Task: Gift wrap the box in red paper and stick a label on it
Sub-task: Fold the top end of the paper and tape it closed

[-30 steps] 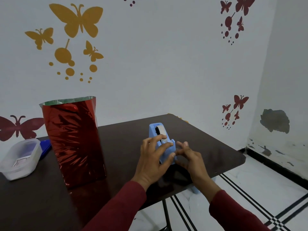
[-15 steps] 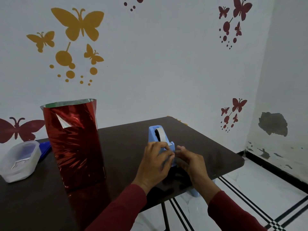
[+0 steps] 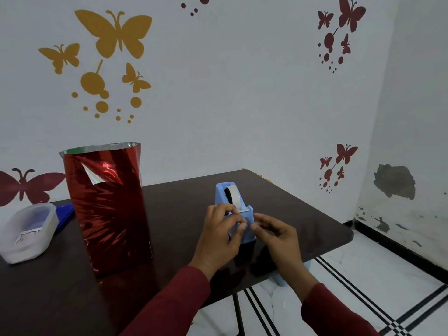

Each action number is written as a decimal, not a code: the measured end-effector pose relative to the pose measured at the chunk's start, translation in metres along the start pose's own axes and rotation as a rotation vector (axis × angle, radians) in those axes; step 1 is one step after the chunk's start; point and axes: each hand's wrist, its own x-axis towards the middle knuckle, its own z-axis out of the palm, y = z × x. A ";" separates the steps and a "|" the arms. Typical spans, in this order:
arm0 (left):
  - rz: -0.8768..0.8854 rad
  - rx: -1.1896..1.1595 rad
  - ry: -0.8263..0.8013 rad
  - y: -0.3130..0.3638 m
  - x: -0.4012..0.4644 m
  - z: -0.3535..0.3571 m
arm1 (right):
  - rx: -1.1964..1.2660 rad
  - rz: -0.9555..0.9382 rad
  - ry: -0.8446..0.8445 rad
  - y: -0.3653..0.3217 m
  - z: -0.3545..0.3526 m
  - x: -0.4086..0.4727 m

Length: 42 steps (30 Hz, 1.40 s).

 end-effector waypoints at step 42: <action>-0.093 0.186 0.353 0.005 0.067 -0.261 | 0.397 0.166 -0.259 -0.207 0.172 0.034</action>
